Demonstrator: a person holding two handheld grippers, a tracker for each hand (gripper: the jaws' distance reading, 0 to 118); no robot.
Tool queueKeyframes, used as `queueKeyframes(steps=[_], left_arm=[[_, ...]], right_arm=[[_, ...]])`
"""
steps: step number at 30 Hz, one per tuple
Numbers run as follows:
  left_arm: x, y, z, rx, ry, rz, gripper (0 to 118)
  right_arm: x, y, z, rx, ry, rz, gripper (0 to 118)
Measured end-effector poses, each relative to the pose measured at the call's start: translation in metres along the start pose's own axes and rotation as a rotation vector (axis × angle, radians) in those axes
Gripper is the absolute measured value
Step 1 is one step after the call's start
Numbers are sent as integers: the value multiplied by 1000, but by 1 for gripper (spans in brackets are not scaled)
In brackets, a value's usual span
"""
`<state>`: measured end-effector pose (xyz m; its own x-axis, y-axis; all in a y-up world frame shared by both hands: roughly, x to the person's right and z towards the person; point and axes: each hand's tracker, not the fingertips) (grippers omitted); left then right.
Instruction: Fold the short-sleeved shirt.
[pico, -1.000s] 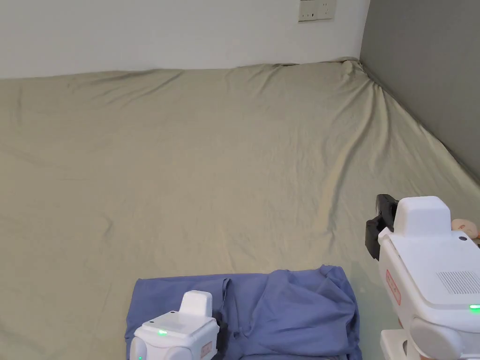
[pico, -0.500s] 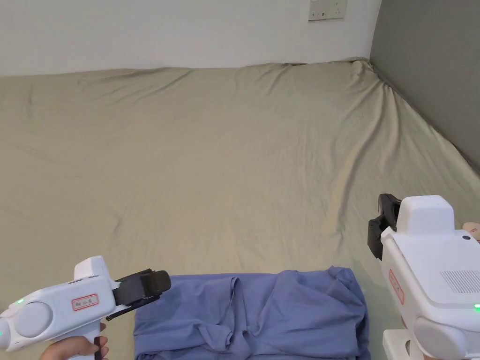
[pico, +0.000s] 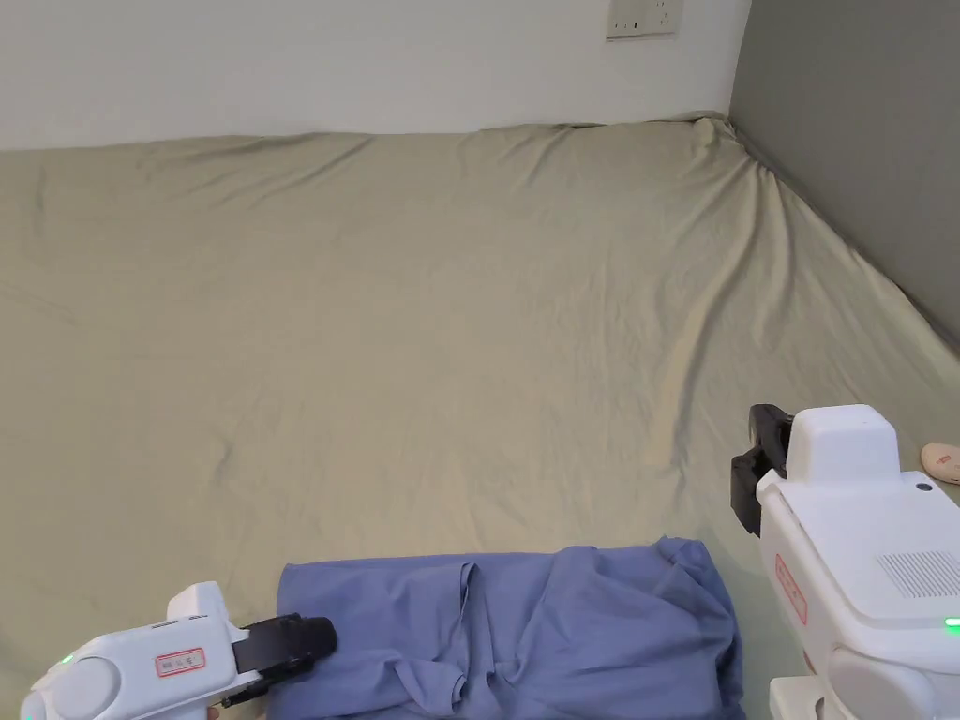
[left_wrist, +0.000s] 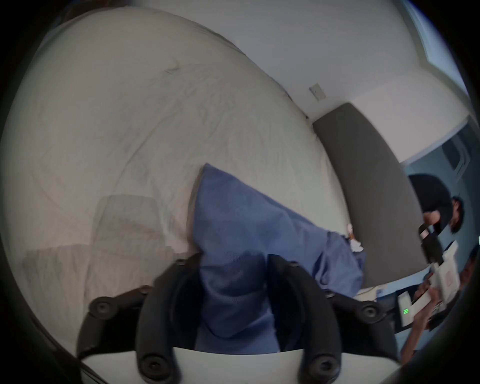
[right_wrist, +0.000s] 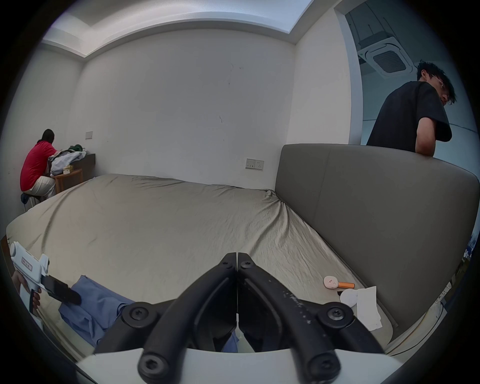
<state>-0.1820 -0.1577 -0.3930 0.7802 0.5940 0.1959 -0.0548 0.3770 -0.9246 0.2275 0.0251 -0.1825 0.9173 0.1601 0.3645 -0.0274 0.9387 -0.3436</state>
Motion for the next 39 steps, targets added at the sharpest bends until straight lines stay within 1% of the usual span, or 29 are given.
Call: queueKeyframes(steps=[1,2,3,5,9,12,16,19,22,24,25,27,28,31,34,36,38,39], left_arm=[[4,-1,-4,-3,18,-35,36],[7,-2,-5,7,17,-59,25],[7,0,-7,7,21,-57,19],[15,-1,-1,29,22,-73,13],[33,0,28,115,57,-171,10],[34,6,55,161,72,-154,10],[20,18,95,217,205,-186,10],[17,20,119,244,341,-260,10],[28,23,129,241,399,-262,10],[52,20,125,244,412,-300,10],[66,20,120,219,440,-335,10],[96,15,106,196,436,-415,10],[114,13,98,178,426,-459,10],[162,4,69,115,350,-531,10],[207,-11,29,38,283,-634,10],[228,-23,0,-24,261,-671,10],[243,-35,-31,-86,227,-684,10],[248,-41,-43,-108,234,-685,10]], right_arm=[[0,1,0,0,-1,-1,2],[1,1,0,0,-1,-2,2],[1,2,1,3,-1,-4,2],[2,3,2,7,0,-4,2],[3,7,2,15,-3,3,2],[3,11,3,28,1,-10,2],[-1,15,6,48,18,-14,2],[-3,16,8,58,31,-13,2],[-4,16,9,64,40,-12,2],[-4,15,11,67,44,-17,2],[-4,14,11,66,45,-18,2],[-2,13,12,64,45,-20,2],[-2,13,13,64,46,-21,2],[2,11,16,65,41,-24,2],[7,10,19,66,32,-29,2],[12,9,21,64,24,-34,2],[18,7,22,63,13,-38,2],[20,7,23,62,8,-37,2]])
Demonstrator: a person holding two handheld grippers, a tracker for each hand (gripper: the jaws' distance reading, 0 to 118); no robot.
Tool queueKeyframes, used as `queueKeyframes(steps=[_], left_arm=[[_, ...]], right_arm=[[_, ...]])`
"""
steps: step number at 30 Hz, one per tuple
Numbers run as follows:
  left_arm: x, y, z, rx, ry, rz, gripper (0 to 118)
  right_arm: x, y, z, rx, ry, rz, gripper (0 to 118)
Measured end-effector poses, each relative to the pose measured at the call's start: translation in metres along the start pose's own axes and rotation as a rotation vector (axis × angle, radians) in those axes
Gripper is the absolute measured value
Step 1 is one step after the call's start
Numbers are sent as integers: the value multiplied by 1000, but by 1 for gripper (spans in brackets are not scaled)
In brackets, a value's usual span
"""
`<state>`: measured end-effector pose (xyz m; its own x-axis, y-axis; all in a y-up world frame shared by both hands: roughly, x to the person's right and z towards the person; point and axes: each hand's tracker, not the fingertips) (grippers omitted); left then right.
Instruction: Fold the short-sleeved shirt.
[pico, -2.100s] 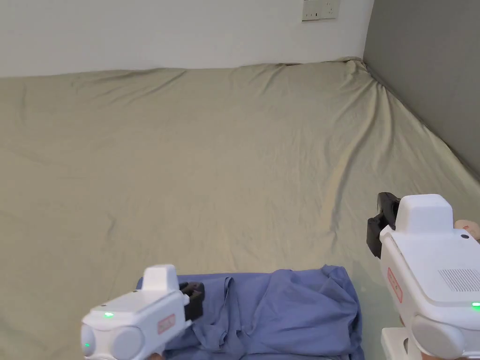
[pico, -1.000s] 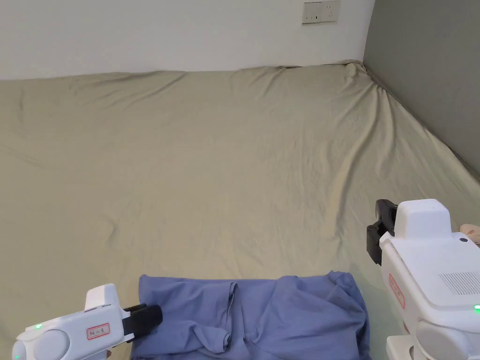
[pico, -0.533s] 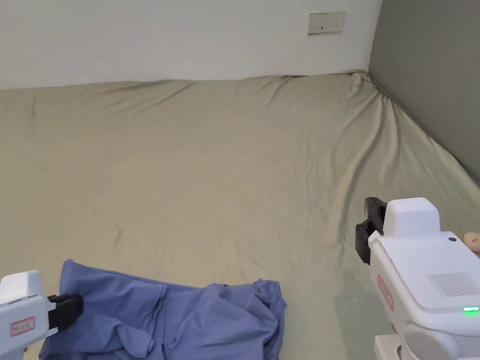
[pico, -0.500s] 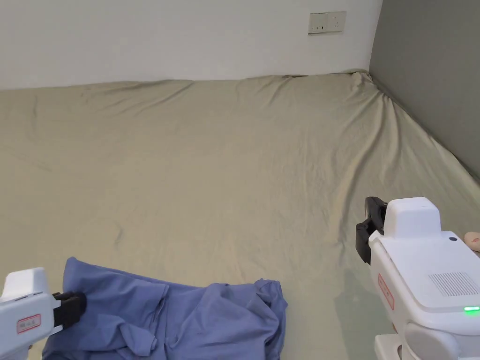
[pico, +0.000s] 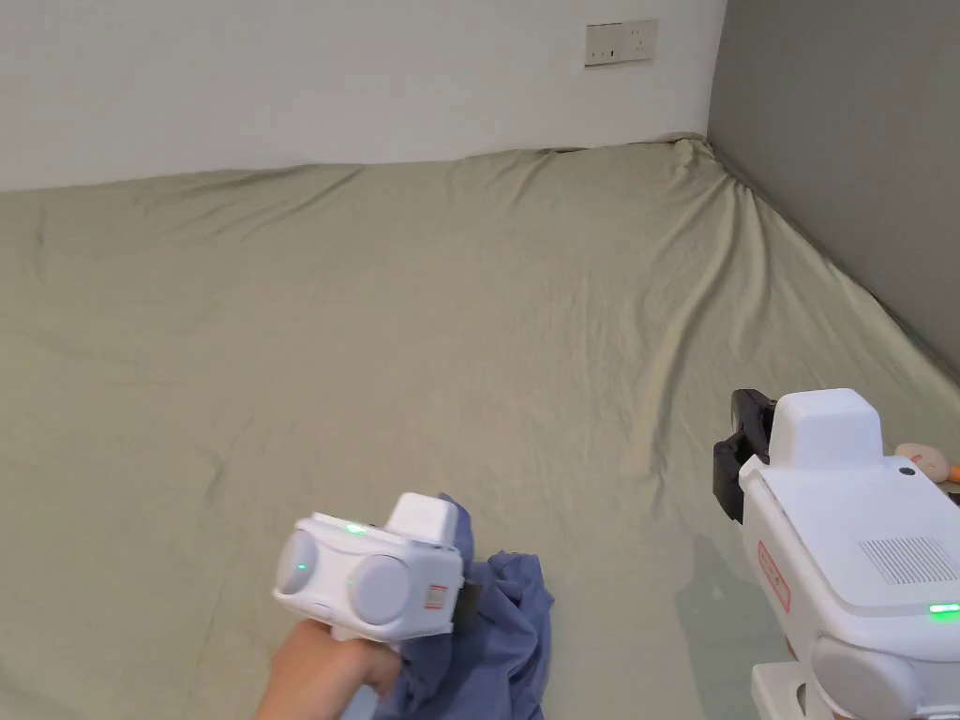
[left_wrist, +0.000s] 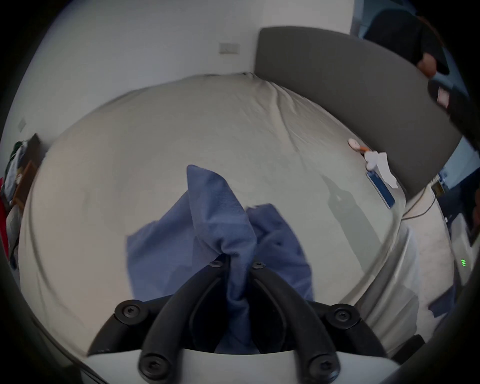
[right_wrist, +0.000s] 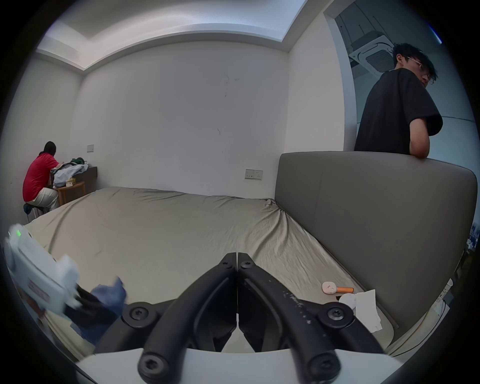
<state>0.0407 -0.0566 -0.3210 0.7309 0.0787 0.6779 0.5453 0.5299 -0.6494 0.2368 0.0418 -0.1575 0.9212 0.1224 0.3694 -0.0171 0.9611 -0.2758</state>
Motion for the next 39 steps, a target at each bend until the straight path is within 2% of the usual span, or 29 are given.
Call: queueKeyframes(steps=[2,3,4,5,7,8,9,13,16,17,19,20,21,22,31,39], left_arm=[[18,-1,-25,-38,12,-12,12],[24,-3,-34,-54,21,-16,19],[28,-5,-44,-69,13,-21,32],[29,-6,-48,-84,-14,-16,62],[27,-8,-46,-54,-111,67,106],[26,-8,-39,-31,-146,93,118],[25,-8,-34,-5,-159,108,118],[10,-3,4,179,-166,133,115],[-8,-5,37,398,-127,153,112],[-14,-7,46,465,-100,153,102],[-23,-11,55,530,-23,147,72],[-26,-13,55,549,21,135,39],[-28,-16,54,557,55,120,14],[-32,-19,50,541,89,104,0],[-19,-52,-7,339,48,134,0],[34,-63,-61,205,2,34,0]], right_arm=[[5,-1,2,-2,-10,2,2],[7,-2,2,-2,-12,3,2],[10,-3,3,-4,-19,2,2],[12,-4,3,-6,-22,0,2],[15,-5,3,-11,-28,-1,2],[16,-5,4,-12,-30,0,2],[17,-6,4,-13,-33,1,2],[19,-5,3,-12,-40,-12,2],[19,-5,3,-7,-42,-20,2],[19,-4,3,-6,-42,-21,2],[18,-4,3,-4,-41,-20,2],[18,-4,3,-4,-39,-20,2],[17,-3,2,-4,-38,-20,2],[16,-3,2,-4,-36,-18,2],[13,-4,2,-11,-24,-13,2],[18,-7,2,-20,-38,-8,2]])
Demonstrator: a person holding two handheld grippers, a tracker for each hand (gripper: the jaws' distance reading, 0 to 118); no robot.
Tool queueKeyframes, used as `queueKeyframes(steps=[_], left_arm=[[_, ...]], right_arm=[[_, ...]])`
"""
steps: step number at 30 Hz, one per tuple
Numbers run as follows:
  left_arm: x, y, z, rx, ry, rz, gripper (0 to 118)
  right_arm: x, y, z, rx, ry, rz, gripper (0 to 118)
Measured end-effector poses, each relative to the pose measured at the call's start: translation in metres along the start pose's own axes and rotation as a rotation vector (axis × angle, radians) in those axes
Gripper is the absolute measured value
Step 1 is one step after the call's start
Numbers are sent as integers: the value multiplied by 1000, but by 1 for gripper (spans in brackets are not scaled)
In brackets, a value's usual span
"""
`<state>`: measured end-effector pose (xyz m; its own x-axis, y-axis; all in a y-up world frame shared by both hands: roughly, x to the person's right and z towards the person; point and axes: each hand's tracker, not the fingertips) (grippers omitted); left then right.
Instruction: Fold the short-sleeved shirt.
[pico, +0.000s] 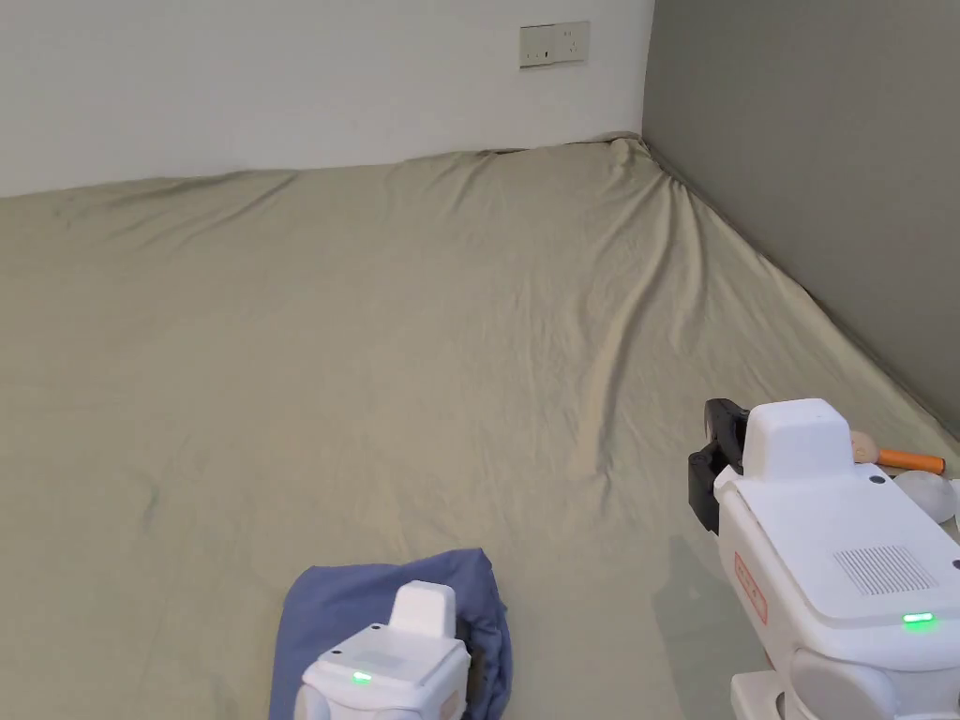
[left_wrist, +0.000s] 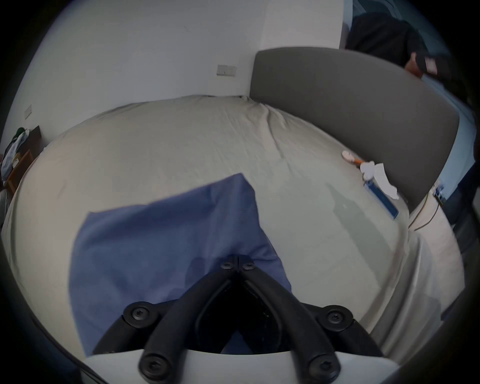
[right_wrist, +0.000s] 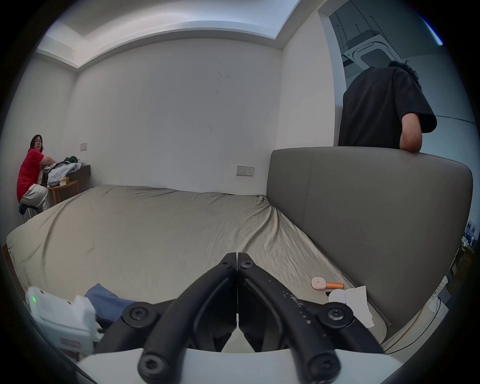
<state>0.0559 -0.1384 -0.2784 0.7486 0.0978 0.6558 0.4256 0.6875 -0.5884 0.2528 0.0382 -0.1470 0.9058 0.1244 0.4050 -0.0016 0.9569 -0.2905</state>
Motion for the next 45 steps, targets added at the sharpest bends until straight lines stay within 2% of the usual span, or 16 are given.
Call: queueKeyframes(steps=[2,4,10,12,17,21,28,34,45], left_arm=[[6,-5,-19,-75,14,11,0],[9,-8,-19,-8,20,39,0],[2,2,-7,-27,7,36,0],[-3,10,13,72,-12,68,0],[-18,48,82,311,34,6,0],[-39,77,135,488,122,-8,0],[-97,97,194,649,341,-15,0],[-145,92,219,693,484,28,0],[-161,81,234,697,520,51,0]], right_arm=[[1,-1,-1,-5,-4,-2,2],[1,-1,-1,-8,-5,-1,2],[-2,-1,0,-8,3,-6,2],[-4,0,1,-2,5,-8,2],[-10,8,5,23,14,-7,2],[-17,17,10,58,15,-12,2],[-33,32,19,134,19,-12,2],[-47,41,22,176,34,-4,2],[-69,39,17,164,88,5,2]])
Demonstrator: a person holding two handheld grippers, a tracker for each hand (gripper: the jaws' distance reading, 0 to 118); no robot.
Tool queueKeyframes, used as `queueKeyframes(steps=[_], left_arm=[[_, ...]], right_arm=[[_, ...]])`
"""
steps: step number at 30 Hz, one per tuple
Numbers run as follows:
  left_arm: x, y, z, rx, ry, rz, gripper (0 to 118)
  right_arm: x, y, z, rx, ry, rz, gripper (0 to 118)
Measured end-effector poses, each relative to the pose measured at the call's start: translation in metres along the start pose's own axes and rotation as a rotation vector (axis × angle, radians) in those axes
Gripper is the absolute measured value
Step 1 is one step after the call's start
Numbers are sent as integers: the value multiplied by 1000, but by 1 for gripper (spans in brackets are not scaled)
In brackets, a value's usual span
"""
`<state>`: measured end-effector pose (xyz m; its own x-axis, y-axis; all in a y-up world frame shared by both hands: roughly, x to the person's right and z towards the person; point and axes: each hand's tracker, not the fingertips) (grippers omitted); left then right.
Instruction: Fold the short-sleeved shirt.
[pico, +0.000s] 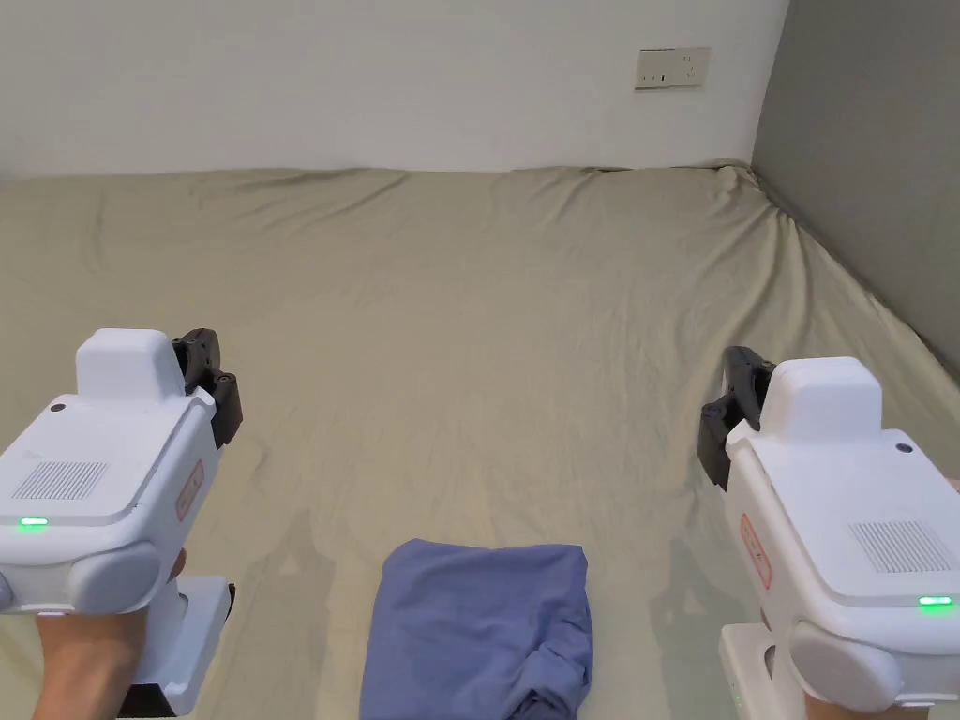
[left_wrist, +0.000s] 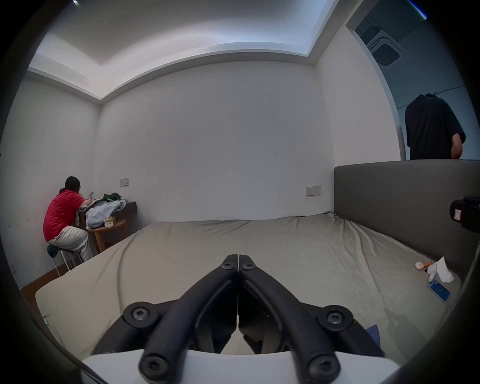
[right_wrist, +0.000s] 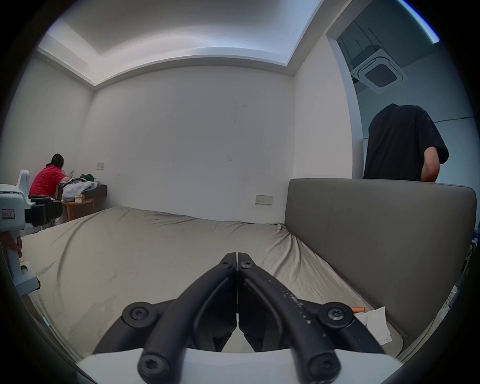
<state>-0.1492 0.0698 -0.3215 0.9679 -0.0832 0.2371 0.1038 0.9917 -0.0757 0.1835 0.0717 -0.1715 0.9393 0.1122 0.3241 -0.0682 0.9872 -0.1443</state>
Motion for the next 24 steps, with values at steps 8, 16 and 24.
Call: queueKeyframes(steps=[8,16,24], left_arm=[[3,-5,4,-11,-32,8,0],[3,-17,7,-48,-66,11,0],[3,-40,-10,-220,-142,103,0]], right_arm=[[-49,-70,-40,-269,151,6,2],[-103,-174,-70,-625,245,30,2],[-110,-214,-77,-773,209,-26,2]])
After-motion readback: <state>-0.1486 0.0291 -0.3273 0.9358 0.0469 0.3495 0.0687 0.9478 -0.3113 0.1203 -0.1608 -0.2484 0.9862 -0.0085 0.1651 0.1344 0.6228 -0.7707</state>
